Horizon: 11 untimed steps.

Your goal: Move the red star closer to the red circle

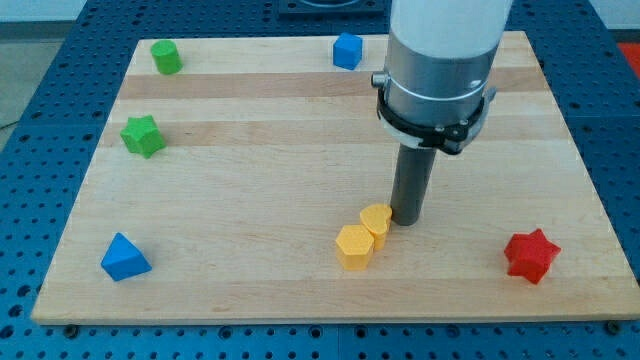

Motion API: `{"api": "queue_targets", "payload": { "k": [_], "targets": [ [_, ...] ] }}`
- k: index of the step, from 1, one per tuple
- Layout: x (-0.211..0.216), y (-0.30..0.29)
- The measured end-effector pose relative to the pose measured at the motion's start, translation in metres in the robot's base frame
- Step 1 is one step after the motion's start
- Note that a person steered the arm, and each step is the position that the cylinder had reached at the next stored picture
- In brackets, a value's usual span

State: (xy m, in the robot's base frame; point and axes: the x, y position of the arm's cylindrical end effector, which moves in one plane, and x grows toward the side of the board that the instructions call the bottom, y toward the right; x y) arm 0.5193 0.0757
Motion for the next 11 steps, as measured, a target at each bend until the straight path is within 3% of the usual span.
{"api": "queue_targets", "payload": {
  "k": [2,5,6,7,8,10,11],
  "targets": [
    [0.013,0.022],
    [0.095,0.016],
    [0.099,0.033],
    [0.097,0.096],
    [0.078,0.155],
    [-0.049,0.136],
    [-0.064,0.163]
  ]
}}
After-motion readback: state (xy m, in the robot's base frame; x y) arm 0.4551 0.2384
